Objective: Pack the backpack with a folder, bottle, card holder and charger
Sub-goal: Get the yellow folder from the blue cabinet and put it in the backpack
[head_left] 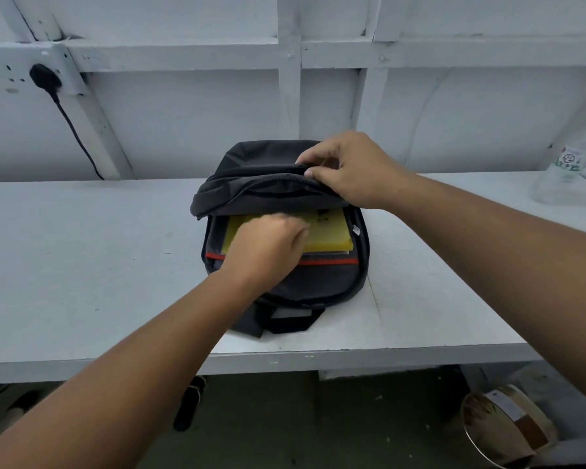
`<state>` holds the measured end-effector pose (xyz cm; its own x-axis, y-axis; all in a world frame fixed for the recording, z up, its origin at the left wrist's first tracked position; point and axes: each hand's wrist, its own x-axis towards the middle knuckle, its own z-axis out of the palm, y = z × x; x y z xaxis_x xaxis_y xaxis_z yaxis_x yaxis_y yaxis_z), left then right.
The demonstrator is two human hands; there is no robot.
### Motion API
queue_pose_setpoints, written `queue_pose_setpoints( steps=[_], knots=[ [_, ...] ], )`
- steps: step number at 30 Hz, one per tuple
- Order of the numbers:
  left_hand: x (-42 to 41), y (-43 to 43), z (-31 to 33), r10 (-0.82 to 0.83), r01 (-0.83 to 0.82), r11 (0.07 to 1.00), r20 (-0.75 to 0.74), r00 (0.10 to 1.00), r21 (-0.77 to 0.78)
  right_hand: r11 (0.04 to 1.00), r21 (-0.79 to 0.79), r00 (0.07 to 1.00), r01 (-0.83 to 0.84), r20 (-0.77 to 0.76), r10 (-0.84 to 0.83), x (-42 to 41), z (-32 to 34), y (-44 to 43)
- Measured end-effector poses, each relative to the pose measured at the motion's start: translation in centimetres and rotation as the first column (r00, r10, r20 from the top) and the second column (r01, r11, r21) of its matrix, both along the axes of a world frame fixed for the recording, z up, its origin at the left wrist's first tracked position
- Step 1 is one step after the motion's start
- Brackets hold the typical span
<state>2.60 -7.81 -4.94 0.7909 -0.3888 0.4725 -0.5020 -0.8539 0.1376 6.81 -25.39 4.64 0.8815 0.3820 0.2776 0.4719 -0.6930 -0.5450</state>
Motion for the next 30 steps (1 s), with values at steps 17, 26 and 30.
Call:
queue_pose_setpoints(
  steps=[17,26,30],
  knots=[
    [-4.5,4.9,-9.9,0.121,-0.045,0.973,-0.335,0.934,0.225,0.937,-0.349,0.996,-0.005,0.086,0.038,-10.2,-20.3,-0.4],
    [-2.2,4.4,-1.0,0.031,-0.039,0.999,-0.283,0.959,-0.024,0.965,-0.262,0.988,-0.01,0.148,0.051,-6.8,-10.6,1.6],
    [-0.5,5.0,7.4,0.04,-0.063,0.975,-0.114,0.993,-0.211,0.998,-0.059,0.943,0.02,0.332,0.001,-4.8,-1.9,2.6]
  ],
)
